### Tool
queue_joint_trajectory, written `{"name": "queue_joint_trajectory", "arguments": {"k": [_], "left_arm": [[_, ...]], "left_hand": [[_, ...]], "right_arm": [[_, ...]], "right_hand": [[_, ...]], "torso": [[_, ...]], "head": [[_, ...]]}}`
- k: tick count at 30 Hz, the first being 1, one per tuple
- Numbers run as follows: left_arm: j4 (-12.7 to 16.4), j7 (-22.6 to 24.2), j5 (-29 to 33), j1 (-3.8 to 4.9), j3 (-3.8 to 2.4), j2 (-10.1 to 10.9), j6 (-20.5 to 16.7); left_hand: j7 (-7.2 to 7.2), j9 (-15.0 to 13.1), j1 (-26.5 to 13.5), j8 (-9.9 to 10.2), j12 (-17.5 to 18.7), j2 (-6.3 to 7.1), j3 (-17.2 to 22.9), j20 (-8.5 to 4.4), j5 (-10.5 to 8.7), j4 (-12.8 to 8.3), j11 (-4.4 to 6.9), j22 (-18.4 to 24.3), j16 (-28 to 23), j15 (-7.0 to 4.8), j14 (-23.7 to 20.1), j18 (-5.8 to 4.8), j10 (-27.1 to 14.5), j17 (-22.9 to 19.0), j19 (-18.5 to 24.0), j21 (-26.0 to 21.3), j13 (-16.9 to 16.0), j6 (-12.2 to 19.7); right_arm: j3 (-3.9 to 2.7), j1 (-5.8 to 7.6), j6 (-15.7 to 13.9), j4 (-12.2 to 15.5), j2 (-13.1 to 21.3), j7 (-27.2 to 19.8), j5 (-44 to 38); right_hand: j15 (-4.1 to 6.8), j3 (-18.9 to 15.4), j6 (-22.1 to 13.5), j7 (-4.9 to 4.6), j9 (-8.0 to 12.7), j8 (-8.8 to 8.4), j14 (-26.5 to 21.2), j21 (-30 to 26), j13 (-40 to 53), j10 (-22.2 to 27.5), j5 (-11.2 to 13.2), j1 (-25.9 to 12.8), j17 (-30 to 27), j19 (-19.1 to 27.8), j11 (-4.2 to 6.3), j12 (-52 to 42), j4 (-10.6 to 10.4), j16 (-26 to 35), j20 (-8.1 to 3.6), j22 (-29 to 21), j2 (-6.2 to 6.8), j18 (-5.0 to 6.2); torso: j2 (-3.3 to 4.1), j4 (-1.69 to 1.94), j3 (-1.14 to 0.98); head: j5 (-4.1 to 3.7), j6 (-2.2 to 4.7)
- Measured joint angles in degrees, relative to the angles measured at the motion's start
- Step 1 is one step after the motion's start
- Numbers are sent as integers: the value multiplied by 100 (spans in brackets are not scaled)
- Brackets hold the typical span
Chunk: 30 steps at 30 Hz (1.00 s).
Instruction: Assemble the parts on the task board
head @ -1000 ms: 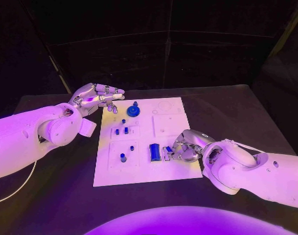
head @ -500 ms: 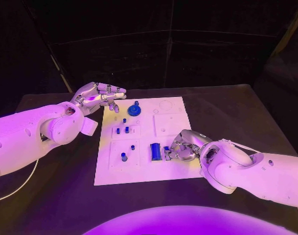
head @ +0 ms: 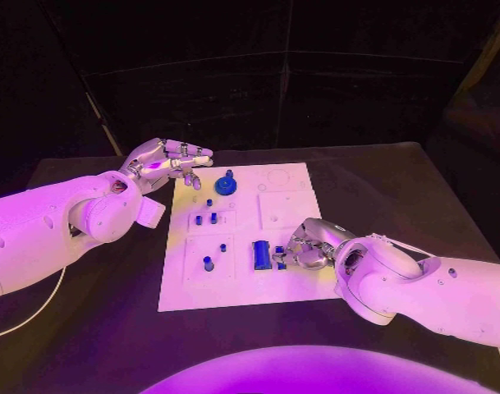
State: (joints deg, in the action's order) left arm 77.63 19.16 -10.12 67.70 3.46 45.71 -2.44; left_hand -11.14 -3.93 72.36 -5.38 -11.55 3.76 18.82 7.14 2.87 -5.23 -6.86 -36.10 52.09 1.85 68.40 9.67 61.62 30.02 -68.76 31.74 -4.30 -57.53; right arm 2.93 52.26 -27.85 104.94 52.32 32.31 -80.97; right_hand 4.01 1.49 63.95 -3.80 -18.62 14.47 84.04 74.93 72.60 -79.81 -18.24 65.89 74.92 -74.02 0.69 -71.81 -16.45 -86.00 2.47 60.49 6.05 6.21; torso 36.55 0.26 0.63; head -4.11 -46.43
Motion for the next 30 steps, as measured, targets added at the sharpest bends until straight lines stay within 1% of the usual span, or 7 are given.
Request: {"name": "queue_joint_trajectory", "arguments": {"k": [3,5,11,14,19,23,30], "left_arm": [[0,-1,0,0,0,0,1],[0,-2,0,0,0,0,2],[0,-4,0,0,0,4,4],[0,-6,0,0,0,7,5],[2,-7,0,0,0,14,6],[2,-7,0,0,0,14,6],[0,-7,0,0,0,7,8]], "left_hand": [[0,0,0,0,0,0,0,0,0,0,0,0,0,0,0,0,0,0,0,0,0,0],[0,0,0,0,0,0,0,0,0,0,0,0,0,0,0,0,0,0,0,0,0,0],[0,0,0,0,0,0,0,0,0,0,0,0,0,0,0,0,0,0,0,0,0,0],[0,0,0,0,0,0,0,0,0,0,0,-1,0,0,0,0,0,0,0,0,0,0],[0,0,0,0,0,0,0,0,0,0,0,0,0,0,0,0,0,0,0,0,0,0],[0,0,0,0,0,0,0,0,0,0,0,-1,0,0,0,0,0,0,0,0,0,0],[0,0,0,0,0,0,0,0,0,0,0,-1,0,0,0,0,0,0,0,0,0,0]], "right_arm": [[0,0,-1,0,-2,1,-1],[0,0,-3,0,-2,1,-4],[0,0,-3,28,56,-3,-8],[0,0,-2,59,116,-23,-8],[0,0,-32,140,204,-177,14],[0,0,-125,232,222,-485,36],[0,0,-240,254,171,-827,1]], "right_hand": [[0,-206,-17,-17,-18,0,0,-22,-4,9,326,-93,0,0,-9,22,-17,0,0,-13,-66,0],[0,-288,-20,-20,-21,0,0,-22,-11,9,427,-127,0,0,-9,22,-20,0,0,-13,-101,1],[0,-328,-20,-20,-35,-1,0,-22,-11,9,438,-127,0,0,-9,22,17,0,0,-13,-102,1],[0,-366,-20,-20,-42,-1,0,-22,-11,9,438,-54,-1,0,-9,22,29,1,0,-13,-171,1],[0,-480,-20,-20,-68,19,0,-22,30,9,438,306,-1,0,-9,22,151,1,0,-12,-147,1],[0,-476,1,1,-111,98,0,-22,124,-30,438,709,-1,0,2,-75,393,1,0,48,-129,0],[0,-497,1,1,-136,128,0,-22,152,-45,560,907,-1,-22,3,-96,500,1,-23,95,-197,0]], "torso": [[0,-1,0],[0,-1,0],[0,-2,-1],[0,-5,-1],[-2,-9,-1],[-3,-12,-4],[-2,-6,-4]], "head": [[-7,1],[-9,2],[-10,-5],[5,-8],[24,2],[29,14],[30,25]]}}
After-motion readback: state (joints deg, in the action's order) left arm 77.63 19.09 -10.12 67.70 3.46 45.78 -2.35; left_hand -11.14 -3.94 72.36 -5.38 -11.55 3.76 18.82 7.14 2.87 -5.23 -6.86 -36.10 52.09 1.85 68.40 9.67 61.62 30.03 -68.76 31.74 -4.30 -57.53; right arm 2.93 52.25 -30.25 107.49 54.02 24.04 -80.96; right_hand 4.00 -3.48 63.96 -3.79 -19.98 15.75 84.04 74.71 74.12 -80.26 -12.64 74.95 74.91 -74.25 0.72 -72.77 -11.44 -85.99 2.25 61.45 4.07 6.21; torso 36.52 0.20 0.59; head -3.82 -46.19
